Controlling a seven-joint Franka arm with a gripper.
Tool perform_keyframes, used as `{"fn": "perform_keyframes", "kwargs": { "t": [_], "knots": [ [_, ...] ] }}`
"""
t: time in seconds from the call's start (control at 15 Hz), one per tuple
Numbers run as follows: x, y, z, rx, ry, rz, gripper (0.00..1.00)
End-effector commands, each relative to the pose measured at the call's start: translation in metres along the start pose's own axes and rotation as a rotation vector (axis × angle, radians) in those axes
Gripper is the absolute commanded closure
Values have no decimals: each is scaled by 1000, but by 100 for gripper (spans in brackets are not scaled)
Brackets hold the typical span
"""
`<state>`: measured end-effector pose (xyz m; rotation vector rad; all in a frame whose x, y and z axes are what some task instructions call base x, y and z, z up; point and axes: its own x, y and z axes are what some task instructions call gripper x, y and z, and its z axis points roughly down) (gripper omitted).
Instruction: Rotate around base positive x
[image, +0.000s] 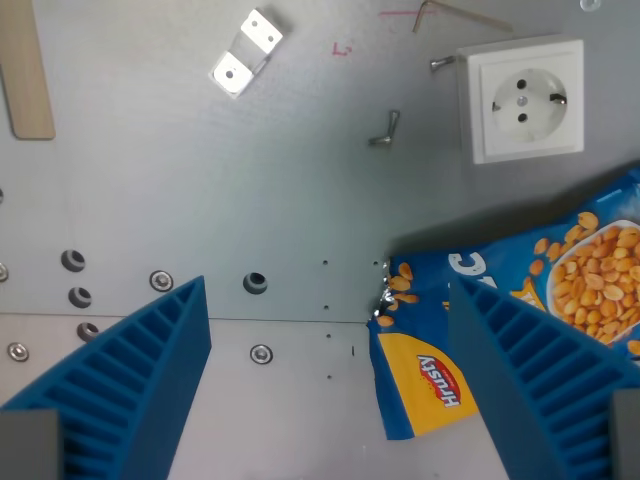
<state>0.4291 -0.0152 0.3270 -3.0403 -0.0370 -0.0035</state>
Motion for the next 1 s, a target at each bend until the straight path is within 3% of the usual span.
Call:
{"fn": "perform_keyframes", "kwargs": {
  "t": [0.07,1.0],
  "knots": [
    [-1,5,-2,203,2,-18,0],
    [-1,5,-2,389,4,-17,0]
  ]
}}
